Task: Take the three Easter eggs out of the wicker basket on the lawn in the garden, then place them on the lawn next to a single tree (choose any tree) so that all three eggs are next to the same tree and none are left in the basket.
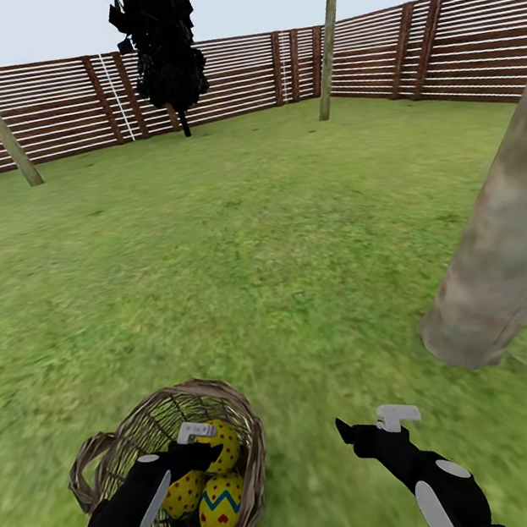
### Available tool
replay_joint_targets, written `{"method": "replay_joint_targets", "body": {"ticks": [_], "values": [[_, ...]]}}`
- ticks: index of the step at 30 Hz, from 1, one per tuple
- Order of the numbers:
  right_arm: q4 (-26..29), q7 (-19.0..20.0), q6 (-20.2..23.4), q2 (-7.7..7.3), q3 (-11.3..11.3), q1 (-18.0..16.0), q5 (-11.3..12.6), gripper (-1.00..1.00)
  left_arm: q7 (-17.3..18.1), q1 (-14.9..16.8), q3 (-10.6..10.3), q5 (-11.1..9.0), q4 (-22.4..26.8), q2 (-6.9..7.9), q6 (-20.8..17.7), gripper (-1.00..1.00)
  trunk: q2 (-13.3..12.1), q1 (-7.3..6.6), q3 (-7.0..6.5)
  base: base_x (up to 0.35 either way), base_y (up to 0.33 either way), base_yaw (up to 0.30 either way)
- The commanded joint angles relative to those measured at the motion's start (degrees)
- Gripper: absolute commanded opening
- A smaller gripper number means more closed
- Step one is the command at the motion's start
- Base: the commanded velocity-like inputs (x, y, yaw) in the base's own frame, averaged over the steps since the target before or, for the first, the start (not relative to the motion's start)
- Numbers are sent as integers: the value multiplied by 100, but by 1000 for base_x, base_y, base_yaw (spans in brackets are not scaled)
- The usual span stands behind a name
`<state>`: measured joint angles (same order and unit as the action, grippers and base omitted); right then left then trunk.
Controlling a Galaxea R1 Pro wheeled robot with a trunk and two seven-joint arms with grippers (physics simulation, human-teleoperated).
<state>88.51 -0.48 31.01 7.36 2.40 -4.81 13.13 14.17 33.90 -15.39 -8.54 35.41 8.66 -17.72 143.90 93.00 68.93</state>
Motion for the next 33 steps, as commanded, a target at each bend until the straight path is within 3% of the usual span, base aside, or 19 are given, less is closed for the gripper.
{"method": "replay_joint_targets", "body": {"ticks": [1, 17, 33], "values": [[5, -5, 28, 2, -3, -2, 23, 100, -11, 2, -26, -60, 10, 10, -45, -100, 2, -1, 5, 0, 0, 0], [5, -4, 28, 2, -3, -2, 15, 100, -37, 11, -25, -57, 18, 22, -292, -100, -3, -11, -84, 0, 0, 0], [5, 0, 28, 2, -3, -2, 23, 100, -37, 13, -25, -51, 27, 60, -624, -100, -15, -35, -283, 0, 0, 0]]}}
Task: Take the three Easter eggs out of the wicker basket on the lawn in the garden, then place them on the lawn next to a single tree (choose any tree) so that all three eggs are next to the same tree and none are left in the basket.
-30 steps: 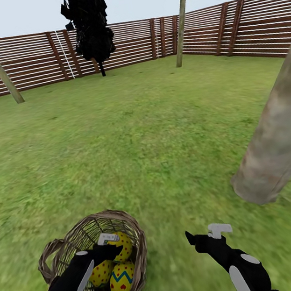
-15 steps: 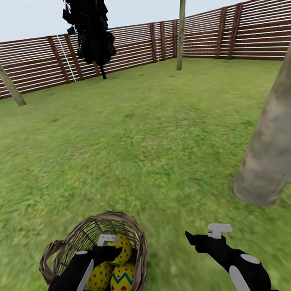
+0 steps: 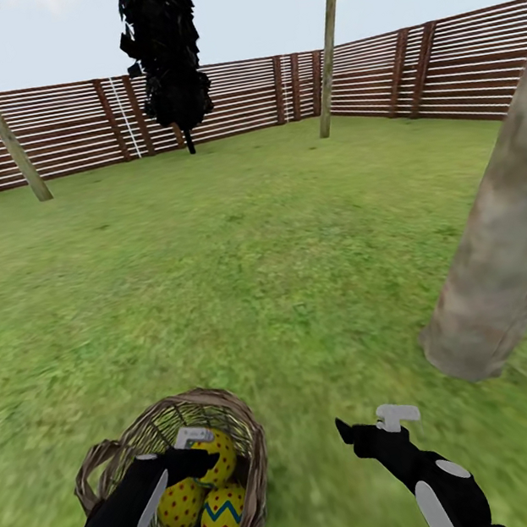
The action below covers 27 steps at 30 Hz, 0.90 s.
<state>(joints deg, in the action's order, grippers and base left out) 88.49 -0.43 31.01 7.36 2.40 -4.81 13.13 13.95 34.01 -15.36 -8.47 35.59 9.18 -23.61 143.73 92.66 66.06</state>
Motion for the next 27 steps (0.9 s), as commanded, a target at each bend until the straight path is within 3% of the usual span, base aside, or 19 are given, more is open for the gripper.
{"method": "replay_joint_targets", "body": {"ticks": [1, 15, 27], "values": [[8, -3, 28, 2, -3, -2, 22, 100, -15, 6, -29, -59, 9, 11, -58, -100, 0, -3, -18, 0, 0, 0], [11, -1, 28, 2, -3, -2, 31, 100, -15, 9, -29, -59, 35, 40, -385, -100, -14, -32, -262, 0, 0, 0], [10, -1, 28, 2, -12, -2, 31, 100, -5, 153, -30, -59, 36, 64, -970, -100, -30, -63, -527, 0, 0, 0]]}}
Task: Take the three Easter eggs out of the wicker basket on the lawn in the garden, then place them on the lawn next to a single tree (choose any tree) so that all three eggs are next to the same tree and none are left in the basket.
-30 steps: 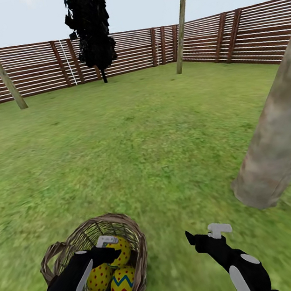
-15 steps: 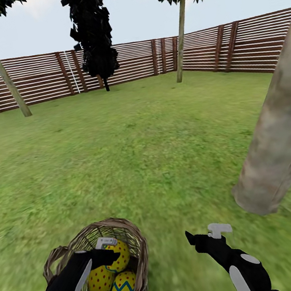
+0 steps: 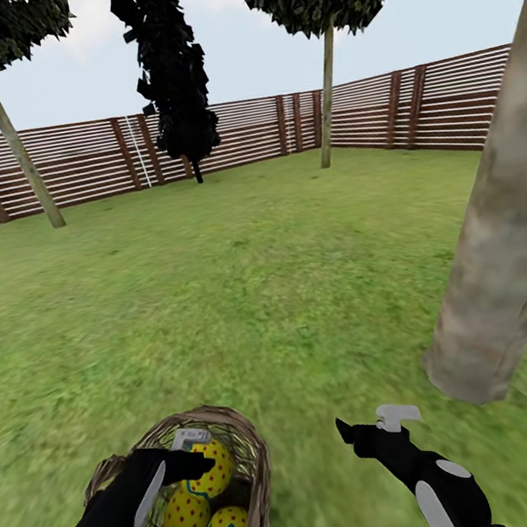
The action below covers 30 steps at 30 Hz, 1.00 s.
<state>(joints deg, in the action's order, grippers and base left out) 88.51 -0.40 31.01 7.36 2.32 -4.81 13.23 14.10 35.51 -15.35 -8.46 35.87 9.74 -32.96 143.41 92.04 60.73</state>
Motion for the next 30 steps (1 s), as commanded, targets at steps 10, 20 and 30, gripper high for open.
{"method": "replay_joint_targets", "body": {"ticks": [10, 20, 30], "values": [[8, -4, 28, 2, -3, -2, 22, 100, -13, 61, -31, -60, 7, 63, -413, -100, -11, -27, -217, -48, 0, 0], [7, -4, 28, 2, -9, -2, 29, 100, -150, 62, -29, -61, 8, 64, -604, -100, -257, -169, -413, -146, 0, 0], [5, -4, 29, 2, -3, -2, 32, 100, -581, 26, 0, -68, 795, 68, -1114, -100, -659, -388, -593, -108, 0, 0]]}}
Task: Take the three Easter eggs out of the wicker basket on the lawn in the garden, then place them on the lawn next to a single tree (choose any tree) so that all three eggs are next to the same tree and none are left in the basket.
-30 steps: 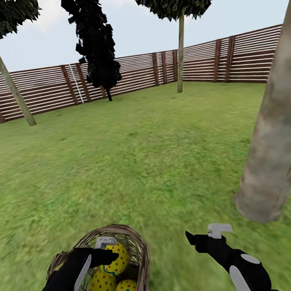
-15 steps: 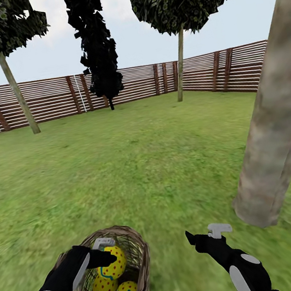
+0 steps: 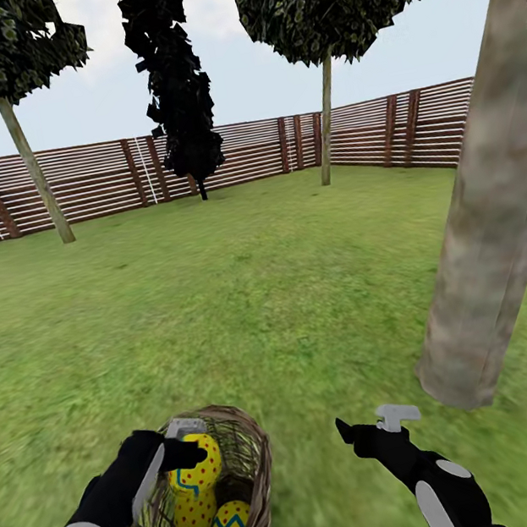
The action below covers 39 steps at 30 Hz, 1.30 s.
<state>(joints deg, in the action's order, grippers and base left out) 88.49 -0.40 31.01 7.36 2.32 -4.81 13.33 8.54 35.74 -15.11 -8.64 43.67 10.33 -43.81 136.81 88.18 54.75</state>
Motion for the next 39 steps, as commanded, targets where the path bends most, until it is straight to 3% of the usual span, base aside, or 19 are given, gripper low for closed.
{"method": "replay_joint_targets", "body": {"ticks": [1, 4, 6, 7, 8, 9, 14, 15, 19, 21, 23, 25, 32, 34, 35, 39], "values": [[8, -4, 28, 2, -3, -3, 23, 100, -27, -6, -24, -50, 302, 14, -192, -100, -39, -24, -12, -21, 0, 0], [6, -4, 29, 2, -3, -3, 23, 100, -28, -34, -13, -50, 931, 102, -730, -100, -159, -90, -66, -7, 0, 0], [9, -4, 28, 2, -6, -3, 22, 100, -28, -39, -5, -50, 1527, 361, -1272, -100, -240, -134, -102, -2, 0, 0], [6, -4, 28, 2, -9, -3, 21, 100, -28, -43, -3, -50, 1906, 570, -1538, -100, -280, -156, -120, 0, 0, 0], [7, -4, 28, 2, -10, -3, 21, 100, -28, -47, -2, -50, 2130, 702, -1619, -100, -320, -178, -138, 0, 0, 0], [6, -4, 28, 2, -11, -3, 23, 100, -28, -53, -1, -47, 2426, 847, -1619, -100, -360, -200, -156, 0, 0, 0], [2, -4, 28, 2, -12, -3, 23, 100, -28, -251, 9, -29, 3656, 1111, -1619, -100, -561, -309, -246, 0, 0, 0], [2, -4, 28, 2, -12, -3, 22, 100, -28, -303, 13, -31, 3905, 1221, -1619, -100, -601, -331, -264, 0, 0, 0], [1, -4, 29, 2, -20, -3, 26, 100, -28, -359, 49, -44, 4287, 1525, -1619, -100, -761, -419, -335, 0, 0, 0], [1, -4, 30, 2, -20, -3, 24, 100, -24, -362, 287, -41, 4518, 1762, -1619, -100, -841, -463, -371, 0, 0, 0], [1, -4, 33, 2, -21, -3, 24, 100, -23, -364, 549, -24, 4624, 1911, -1619, -100, -921, -507, -407, 0, 0, 0], [1, -4, 35, 2, -25, -3, 24, 100, -22, -365, 646, -20, 4659, 2040, -1619, -100, -1002, -551, -443, 0, 0, 0], [1, -4, 29, -7, -62, -3, 17, 100, -26, -366, 697, 34, 4663, 2118, -1619, -100, -1282, -705, -569, 0, 0, 0], [1, -4, 28, -7, -70, -3, -13, 100, -24, -366, 695, 246, 4648, 2115, -1619, -100, -1363, -749, -605, 0, 0, 0], [-161, -4, 28, -1, -41, -4, -35, 100, -20, -430, 695, 543, 4624, 2112, -1619, -100, -1403, -771, -623, 0, 0, 0], [-332, -4, -48, -5, -39, -7, -12, 100, -24, -752, 700, 655, 4609, 2100, -1619, -100, -1563, -859, -694, 0, 0, 0]]}}
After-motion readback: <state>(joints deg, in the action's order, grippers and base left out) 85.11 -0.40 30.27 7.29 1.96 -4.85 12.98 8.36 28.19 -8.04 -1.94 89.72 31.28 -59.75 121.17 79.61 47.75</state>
